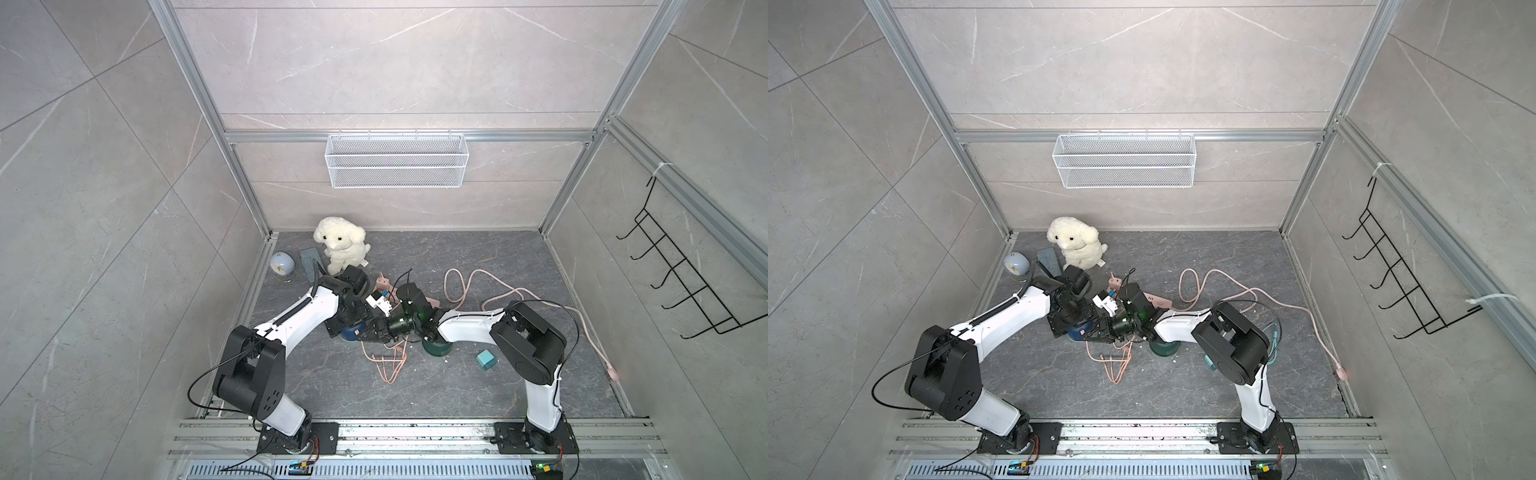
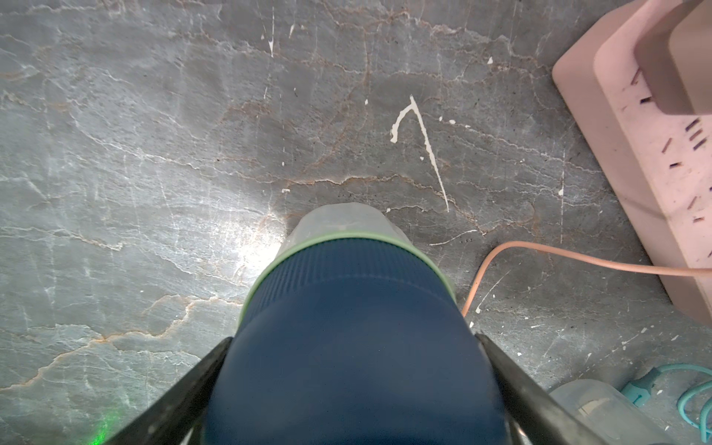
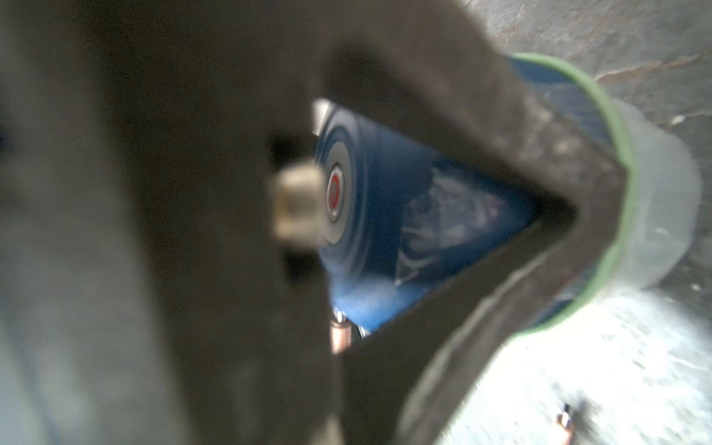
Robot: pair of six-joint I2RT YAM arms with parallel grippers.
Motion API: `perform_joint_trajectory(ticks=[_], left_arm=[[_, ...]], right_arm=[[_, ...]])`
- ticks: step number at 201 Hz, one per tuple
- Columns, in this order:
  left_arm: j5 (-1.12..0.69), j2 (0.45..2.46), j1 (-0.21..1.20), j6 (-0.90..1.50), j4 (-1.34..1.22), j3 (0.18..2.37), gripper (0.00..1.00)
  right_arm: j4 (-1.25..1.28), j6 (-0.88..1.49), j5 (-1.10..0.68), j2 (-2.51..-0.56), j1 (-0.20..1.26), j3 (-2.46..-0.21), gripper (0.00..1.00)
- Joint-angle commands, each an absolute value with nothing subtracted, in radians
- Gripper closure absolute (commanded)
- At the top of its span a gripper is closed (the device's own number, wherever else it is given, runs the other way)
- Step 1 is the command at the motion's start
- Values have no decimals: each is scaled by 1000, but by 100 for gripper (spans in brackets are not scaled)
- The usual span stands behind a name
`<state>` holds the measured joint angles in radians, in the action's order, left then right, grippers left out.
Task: Charge the cordless meat grinders
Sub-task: Insert the charging cable into the cordless meat grinder.
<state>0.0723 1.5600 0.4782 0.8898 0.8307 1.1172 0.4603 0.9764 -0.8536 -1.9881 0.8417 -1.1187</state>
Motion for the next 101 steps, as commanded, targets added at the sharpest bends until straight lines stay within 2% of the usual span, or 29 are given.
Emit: perform_joint_trajectory(ticks=[1,72,101], left_arm=[[23,1588,494,904,823,1101,63],[-8,1597,517,870,798,1087,67],[-27,1598,522,857,784,1081,68]], right_arm=[[489,1003,-806,-2008,827,-1148,100],[433,1004,-759,-2017,806,-1184,100],[502,1063,-750,-2042,797,-1191,100]])
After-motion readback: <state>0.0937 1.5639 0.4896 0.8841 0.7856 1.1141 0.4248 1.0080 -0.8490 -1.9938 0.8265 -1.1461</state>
